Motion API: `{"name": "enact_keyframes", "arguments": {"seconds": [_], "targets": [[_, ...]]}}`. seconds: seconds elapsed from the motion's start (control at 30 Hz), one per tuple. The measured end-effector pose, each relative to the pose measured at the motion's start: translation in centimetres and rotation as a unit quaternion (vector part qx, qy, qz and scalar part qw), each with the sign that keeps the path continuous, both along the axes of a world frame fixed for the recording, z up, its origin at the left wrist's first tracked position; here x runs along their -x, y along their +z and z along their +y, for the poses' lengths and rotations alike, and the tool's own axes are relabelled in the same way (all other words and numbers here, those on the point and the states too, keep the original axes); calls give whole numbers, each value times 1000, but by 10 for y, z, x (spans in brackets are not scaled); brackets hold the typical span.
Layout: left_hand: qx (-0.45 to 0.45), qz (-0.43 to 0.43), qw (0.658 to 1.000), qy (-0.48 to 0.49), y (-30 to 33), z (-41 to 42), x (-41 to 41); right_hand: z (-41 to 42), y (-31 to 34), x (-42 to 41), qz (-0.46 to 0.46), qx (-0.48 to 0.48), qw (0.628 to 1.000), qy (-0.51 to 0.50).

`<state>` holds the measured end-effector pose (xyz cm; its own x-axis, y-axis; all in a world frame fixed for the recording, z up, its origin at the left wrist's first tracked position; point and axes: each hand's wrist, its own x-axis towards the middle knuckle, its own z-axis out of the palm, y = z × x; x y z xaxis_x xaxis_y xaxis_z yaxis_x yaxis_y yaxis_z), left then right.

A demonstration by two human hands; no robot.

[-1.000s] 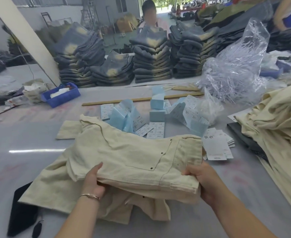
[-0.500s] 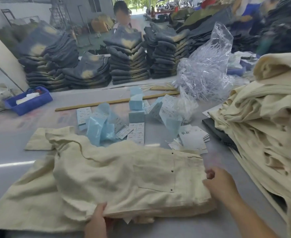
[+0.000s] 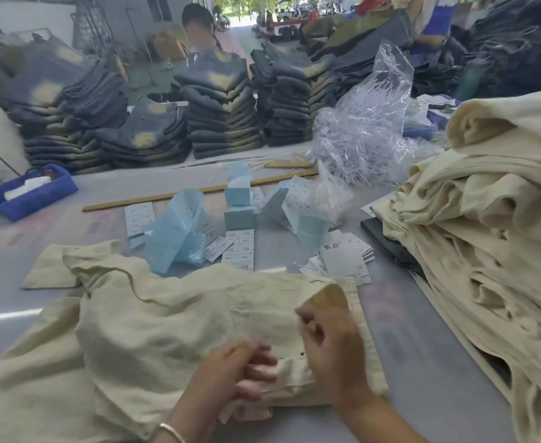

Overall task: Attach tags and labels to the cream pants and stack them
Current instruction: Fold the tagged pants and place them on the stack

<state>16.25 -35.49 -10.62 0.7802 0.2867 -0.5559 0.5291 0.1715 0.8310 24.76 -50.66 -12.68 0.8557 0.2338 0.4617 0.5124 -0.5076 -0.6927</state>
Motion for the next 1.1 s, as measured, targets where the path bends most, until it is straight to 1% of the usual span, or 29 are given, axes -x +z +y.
{"name": "enact_keyframes", "arguments": {"seconds": [0.03, 0.07, 0.13, 0.17, 0.23, 0.27, 0.3, 0.33, 0.37, 0.4, 0.43, 0.47, 0.53, 0.57, 0.6, 0.63, 0.7, 0.73, 0.77, 0.8, 0.83, 0.87, 0.93, 1.0, 1.03, 1.07, 1.1], "targets": [[-37, -30, 999, 1, 2, -7, -8, 7, 1, 10, -26, -1, 999, 27], [-50, -50, 997, -12, 4, -13, -14, 11, 1, 19, -34, -7, 998, 51], [-31, -59, 997, -24, 4, -20, -24, 10, -4, 25, -18, -19, 996, 84], [-26, -57, 998, -16, 2, -21, -28, 7, -7, 26, 7, -31, 994, 101], [-38, -59, 998, 6, -6, -23, -36, -4, -7, 26, 88, -80, 983, 142], [-49, -62, 997, 18, -10, -25, -39, -10, -6, 23, 111, -97, 978, 150], [-64, -66, 995, 31, -14, -27, -43, -16, -4, 19, 104, -107, 979, 136], [-84, -71, 993, 43, -17, -30, -46, -22, -3, 11, 72, -97, 988, 93], [-103, -80, 990, 54, -17, -32, -50, -29, -2, 1, 45, -76, 995, 38], [-120, -90, 987, 58, -16, -35, -52, -34, -1, -10, 40, -47, 998, -1], [-134, -101, 984, 56, -15, -37, -55, -38, 0, -23, 66, -6, 998, -3], [-152, -111, 981, 50, -13, -38, -57, -41, 0, -35, 113, 45, 992, 25], [-191, -127, 973, 41, -9, -38, -59, -43, -3, -50, 201, 157, 964, 69], [-210, -133, 968, 41, -8, -38, -59, -43, -5, -56, 221, 189, 954, 71], [-229, -142, 962, 37, -8, -38, -58, -43, -5, -60, 218, 186, 956, 57], [-247, -150, 957, 32, -8, -36, -57, -43, -6, -64, 217, 157, 962, 49], [-272, -157, 949, 27, -9, -31, -54, -45, -5, -69, 246, 56, 965, 74], [-281, -156, 946, 26, -10, -28, -53, -44, -2, -69, 265, 3, 959, 97], [-289, -149, 945, 26, -10, -23, -52, -44, 2, -69, 277, -29, 953, 118], [-299, -139, 944, 23, -9, -19, -51, -42, 6, -68, 276, -33, 951, 131], [-312, -128, 941, 21, -10, -15, -51, -40, 9, -68, 255, -8, 957, 138], [-327, -119, 937, 22, -11, -12, -50, -37, 12, -66, 213, 40, 967, 136], [-351, -104, 930, 34, -10, -7, -47, -33, 17, -62, 90, 134, 982, 101], [-389, -90, 916, 35, -9, -7, -45, -28, 19, -52, 9, 155, 986, 65], [-426, -88, 900, 36, -9, -8, -41, -24, 17, -45, -9, 149, 987, 61], [-482, -112, 867, 49, -9, -9, -37, -20, 13, -39, -14, 139, 988, 60], [-541, -175, 821, 52, -9, -13, -34, -14, 9, -34, 2, 120, 991, 67]]}}
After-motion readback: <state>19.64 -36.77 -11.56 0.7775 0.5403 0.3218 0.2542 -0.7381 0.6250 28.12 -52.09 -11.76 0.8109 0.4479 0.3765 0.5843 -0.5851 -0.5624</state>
